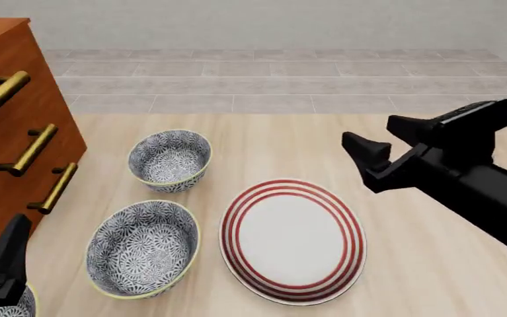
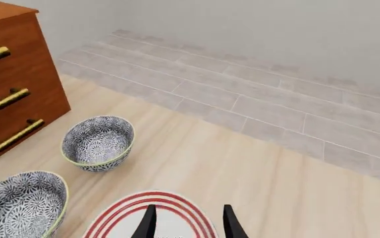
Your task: Pick up the bowl and put it in the front on the plate.
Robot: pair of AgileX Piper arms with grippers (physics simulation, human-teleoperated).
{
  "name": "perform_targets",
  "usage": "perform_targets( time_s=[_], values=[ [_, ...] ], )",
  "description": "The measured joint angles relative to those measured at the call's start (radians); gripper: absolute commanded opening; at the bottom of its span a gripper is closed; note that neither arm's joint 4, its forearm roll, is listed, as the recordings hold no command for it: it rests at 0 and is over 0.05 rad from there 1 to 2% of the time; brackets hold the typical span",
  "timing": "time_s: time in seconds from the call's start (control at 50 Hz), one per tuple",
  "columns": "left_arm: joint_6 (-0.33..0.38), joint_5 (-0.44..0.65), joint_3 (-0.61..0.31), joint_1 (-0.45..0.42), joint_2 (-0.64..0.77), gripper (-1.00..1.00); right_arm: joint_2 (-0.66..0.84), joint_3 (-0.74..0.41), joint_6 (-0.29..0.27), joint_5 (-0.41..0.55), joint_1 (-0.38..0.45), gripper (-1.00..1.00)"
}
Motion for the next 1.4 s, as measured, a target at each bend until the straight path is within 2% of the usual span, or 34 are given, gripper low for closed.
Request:
perform_targets(
  time_s=[0.58, 1.1, 1.4],
  values=[
    [0.000, 0.000, 0.000, 0.000, 0.000, 1.00, 0.306, -0.263, 0.130, 0.156, 0.148, 1.00],
    [0.000, 0.000, 0.000, 0.000, 0.000, 1.00, 0.522, -0.503, 0.182, 0.269, 0.196, 1.00],
    [0.000, 0.000, 0.000, 0.000, 0.000, 1.00, 0.625, -0.640, 0.177, 0.336, 0.230, 1.00]
  ],
)
